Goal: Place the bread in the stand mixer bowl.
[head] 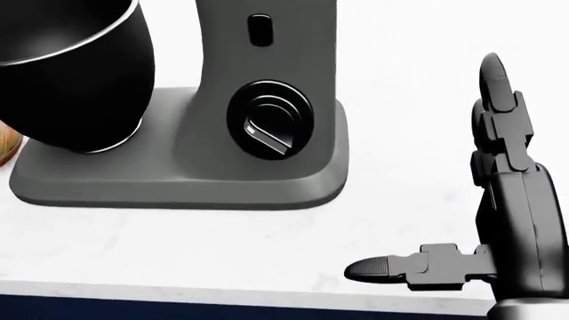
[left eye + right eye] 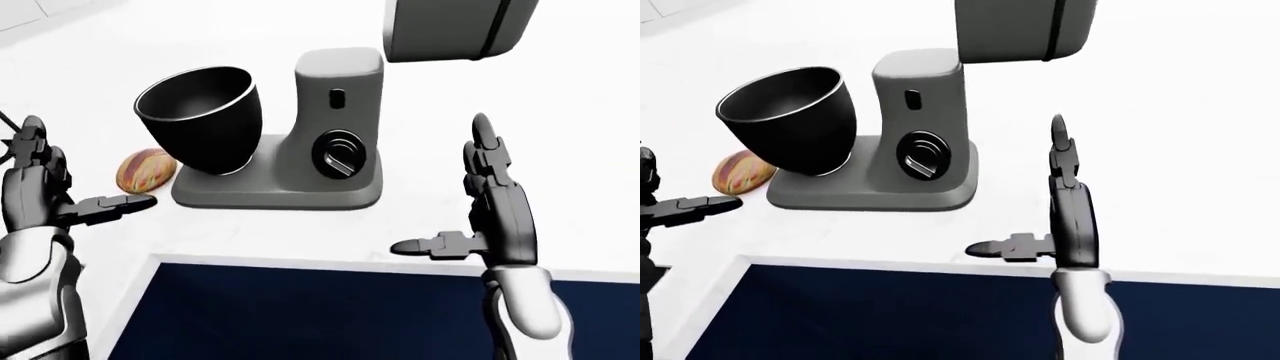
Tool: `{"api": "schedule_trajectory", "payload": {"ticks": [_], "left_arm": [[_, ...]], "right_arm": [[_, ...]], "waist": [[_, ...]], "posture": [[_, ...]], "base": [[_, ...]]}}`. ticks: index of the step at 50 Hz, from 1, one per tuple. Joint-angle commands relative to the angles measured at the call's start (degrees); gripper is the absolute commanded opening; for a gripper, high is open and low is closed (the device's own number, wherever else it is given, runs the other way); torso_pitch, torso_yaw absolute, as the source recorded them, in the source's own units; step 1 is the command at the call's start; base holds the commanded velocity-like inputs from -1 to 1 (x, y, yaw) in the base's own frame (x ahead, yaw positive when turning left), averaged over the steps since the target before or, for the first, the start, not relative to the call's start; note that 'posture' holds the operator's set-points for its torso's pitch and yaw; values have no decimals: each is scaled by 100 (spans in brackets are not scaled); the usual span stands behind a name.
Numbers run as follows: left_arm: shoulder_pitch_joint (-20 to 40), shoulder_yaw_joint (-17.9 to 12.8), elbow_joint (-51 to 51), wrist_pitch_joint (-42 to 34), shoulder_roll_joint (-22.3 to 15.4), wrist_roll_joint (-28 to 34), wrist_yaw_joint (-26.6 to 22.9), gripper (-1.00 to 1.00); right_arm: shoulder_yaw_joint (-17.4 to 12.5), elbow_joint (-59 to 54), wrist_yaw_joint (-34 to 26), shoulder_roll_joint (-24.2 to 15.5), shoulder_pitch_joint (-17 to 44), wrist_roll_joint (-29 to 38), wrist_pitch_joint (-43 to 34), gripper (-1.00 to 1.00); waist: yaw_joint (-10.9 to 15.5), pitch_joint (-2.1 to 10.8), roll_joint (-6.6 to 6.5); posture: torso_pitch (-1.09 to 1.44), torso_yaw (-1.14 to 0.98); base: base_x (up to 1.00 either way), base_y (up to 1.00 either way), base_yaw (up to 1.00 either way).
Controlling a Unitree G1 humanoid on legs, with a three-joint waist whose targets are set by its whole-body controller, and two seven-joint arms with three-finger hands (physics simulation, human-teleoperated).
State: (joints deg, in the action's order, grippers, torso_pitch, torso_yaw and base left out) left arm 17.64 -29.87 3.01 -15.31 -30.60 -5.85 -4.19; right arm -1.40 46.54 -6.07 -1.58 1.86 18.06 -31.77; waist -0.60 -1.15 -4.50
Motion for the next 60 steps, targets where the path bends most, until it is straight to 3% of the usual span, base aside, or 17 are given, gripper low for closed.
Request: {"api": "schedule_trajectory", "payload": {"ticks": [1, 18, 30, 49, 60], "left_arm": [[78, -55, 67, 406, -105, 22, 93, 100], [975, 517, 2544, 1256, -433, -342, 146, 100], [2047, 1022, 4647, 2104, -686, -413, 90, 100], [2864, 1265, 4700, 1818, -765, -318, 152, 100], [3326, 1350, 4601, 1633, -727, -310, 106, 100]], "right_arm": [[6, 204, 13, -9, 93, -2, 177, 100], [30, 171, 8, -7, 109, 20, 189, 100], [37, 159, 9, -5, 120, 30, 199, 100], [40, 102, 11, 0, 97, -4, 254, 100], [50, 25, 28, 1, 112, -9, 284, 100]], "waist": [[-1, 65, 88], [-52, 90, -33], [-42, 93, 17], [40, 135, 298], [108, 126, 366]], "posture": [[0, 0], [0, 0], [0, 0], [0, 0], [0, 0]], "base": [[0, 0, 0], [0, 0, 0], [0, 0, 0], [0, 0, 0], [0, 0, 0]]}}
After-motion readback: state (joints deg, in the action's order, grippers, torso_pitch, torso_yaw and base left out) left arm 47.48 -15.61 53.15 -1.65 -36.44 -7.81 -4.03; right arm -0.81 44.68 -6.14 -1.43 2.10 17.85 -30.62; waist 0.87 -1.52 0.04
